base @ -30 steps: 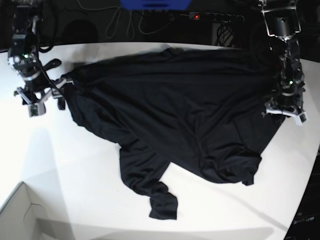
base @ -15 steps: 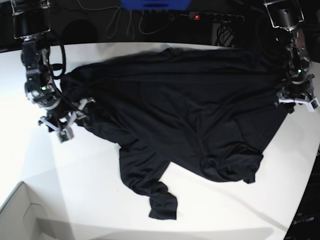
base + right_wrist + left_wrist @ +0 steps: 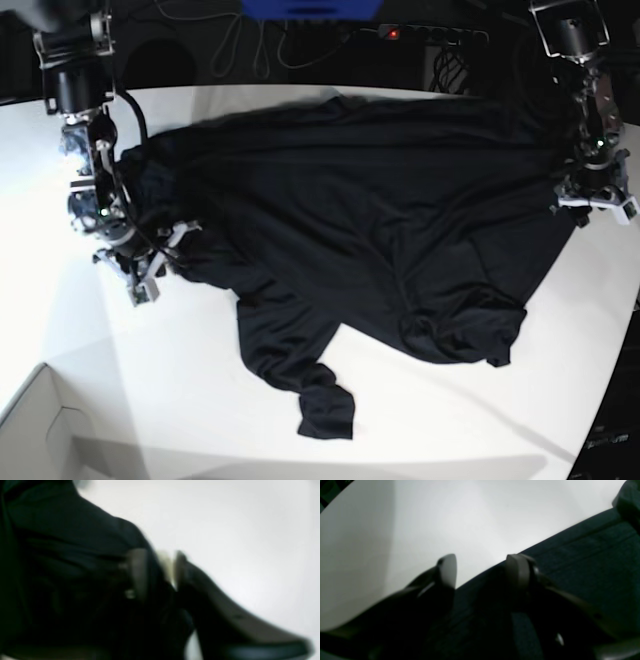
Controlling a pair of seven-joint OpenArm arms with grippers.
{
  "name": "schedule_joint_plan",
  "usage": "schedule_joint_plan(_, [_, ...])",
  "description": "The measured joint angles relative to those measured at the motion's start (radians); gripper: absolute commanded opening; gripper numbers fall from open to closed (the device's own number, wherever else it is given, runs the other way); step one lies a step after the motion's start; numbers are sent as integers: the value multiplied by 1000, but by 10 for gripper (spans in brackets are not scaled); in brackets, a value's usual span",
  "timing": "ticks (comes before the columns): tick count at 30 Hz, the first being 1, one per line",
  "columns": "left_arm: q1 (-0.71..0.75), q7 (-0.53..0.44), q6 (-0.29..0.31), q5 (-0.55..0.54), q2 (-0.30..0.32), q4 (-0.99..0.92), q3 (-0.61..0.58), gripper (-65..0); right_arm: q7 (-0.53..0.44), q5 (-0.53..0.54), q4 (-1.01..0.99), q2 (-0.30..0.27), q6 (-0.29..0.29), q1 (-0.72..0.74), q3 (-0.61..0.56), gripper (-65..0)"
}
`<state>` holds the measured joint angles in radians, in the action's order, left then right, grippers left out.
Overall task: Layout the t-shirt on the table in an organized manner, then fold the t-shirt properly
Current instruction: 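Release and regrasp the shirt edge with both grippers further along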
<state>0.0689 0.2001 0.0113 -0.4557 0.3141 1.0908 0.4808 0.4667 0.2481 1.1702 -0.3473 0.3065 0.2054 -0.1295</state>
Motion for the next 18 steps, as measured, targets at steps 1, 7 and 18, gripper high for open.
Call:
schedule_joint_plan(1, [0,0,0,0,-1,0,0,-338,5,-1,-8,0,0,13,2,-650])
schedule_joint_plan(7, [0,-7,0,1,-2,-3,-5,-338,3,0,-16,-21,-3,47,8,-650])
schedule_joint_plan(18, [0,-11,0,3,-5,-3,-5,-338,-2,0,6,13,-242,122,269,-650])
